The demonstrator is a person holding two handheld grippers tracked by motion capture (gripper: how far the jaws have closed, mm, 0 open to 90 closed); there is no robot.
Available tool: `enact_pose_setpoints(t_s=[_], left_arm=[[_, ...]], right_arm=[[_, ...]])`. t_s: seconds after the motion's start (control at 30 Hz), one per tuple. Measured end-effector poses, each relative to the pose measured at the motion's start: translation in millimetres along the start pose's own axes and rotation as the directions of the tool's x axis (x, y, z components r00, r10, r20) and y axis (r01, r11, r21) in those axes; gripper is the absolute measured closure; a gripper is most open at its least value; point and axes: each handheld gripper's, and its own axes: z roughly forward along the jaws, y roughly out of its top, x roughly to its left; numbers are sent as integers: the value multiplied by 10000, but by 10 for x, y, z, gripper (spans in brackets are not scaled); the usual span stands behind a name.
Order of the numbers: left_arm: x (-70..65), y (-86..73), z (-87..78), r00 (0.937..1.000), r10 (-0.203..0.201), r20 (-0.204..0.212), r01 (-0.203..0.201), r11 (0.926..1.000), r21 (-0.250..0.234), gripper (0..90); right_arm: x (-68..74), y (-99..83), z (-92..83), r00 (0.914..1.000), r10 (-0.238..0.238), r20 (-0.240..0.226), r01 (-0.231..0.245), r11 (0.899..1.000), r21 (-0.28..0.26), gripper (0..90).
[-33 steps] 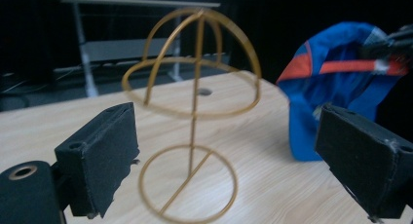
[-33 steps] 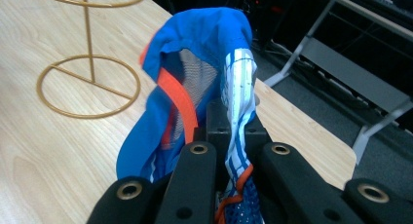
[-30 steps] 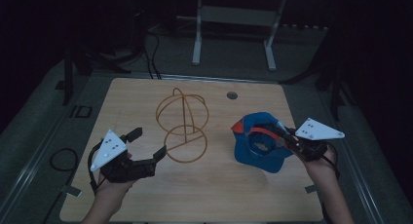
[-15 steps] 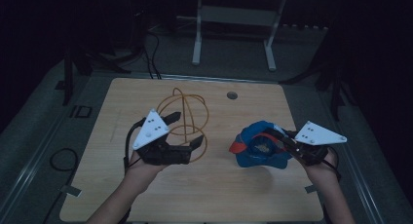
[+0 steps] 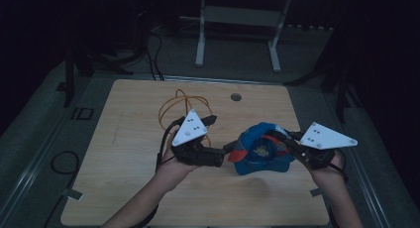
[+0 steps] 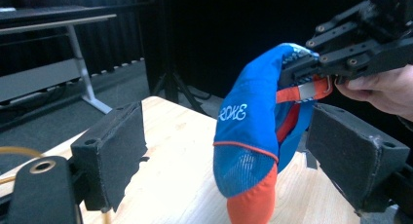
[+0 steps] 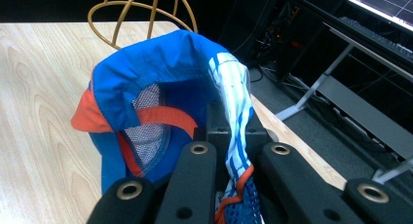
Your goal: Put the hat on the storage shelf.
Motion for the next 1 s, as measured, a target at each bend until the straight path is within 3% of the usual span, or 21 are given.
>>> enact_pose_setpoints(t_s=[0.13, 0.27, 0.33, 0.4, 0.43, 0.5, 0.57, 0.6, 0.67, 0.7, 0.8, 1.0], left_arm=[[-51, -12, 173, 9990, 174, 424, -185, 9995, 268, 153], [-108, -46, 339, 9980, 324, 548, -362, 9968, 708, 164], [-114, -57, 422, 9975, 245, 659, -307, 9950, 946, 232], [-114, -68, 497, 9983, 263, 515, -322, 9925, 1180, 251], [-109, -74, 530, 9983, 244, 523, -310, 9912, 1285, 329], [-96, -86, 578, 9984, 200, 525, -272, 9899, 1391, 338], [-81, -88, 586, 9988, 58, 492, -118, 9922, 1240, 480], [-72, -89, 587, 9987, 52, 506, -112, 9927, 1202, 480], [-69, -92, 594, 9992, 236, 333, -275, 9918, 1248, 622], [-63, -94, 601, 9994, 189, 287, -224, 9916, 1277, 622], [-73, -93, 619, 9994, 300, 143, -316, 9911, 1292, 840], [-98, -73, 657, 9973, 621, -400, -551, 9861, 1570, 886]], right_arm=[[11, 39, 1, 10000, -1, -35, 1, 10000, -6, 876], [19, 44, -10, 10000, -10, -65, 9, 10000, -93, 876], [22, 43, -14, 9999, 13, -139, -15, 9999, -139, 876], [27, 45, -16, 9999, -3, -139, 1, 9999, -134, 876], [38, 51, -18, 9998, -71, -167, 68, 9998, -167, 876], [46, 53, -20, 9998, -88, -160, 86, 9999, -143, 876], [59, 44, -15, 9997, -158, -161, 156, 9998, -129, 876], [59, 44, -15, 9997, -158, -161, 156, 9998, -129, 876], [61, 28, -12, 9997, -52, -228, 48, 9999, -140, 876], [61, 28, -12, 9997, -52, -228, 48, 9999, -140, 876], [87, 18, 7, 9995, -30, -308, 27, 9999, -104, 876], [146, -2, 16, 9993, -3, -376, 1, 10000, -36, 875]])
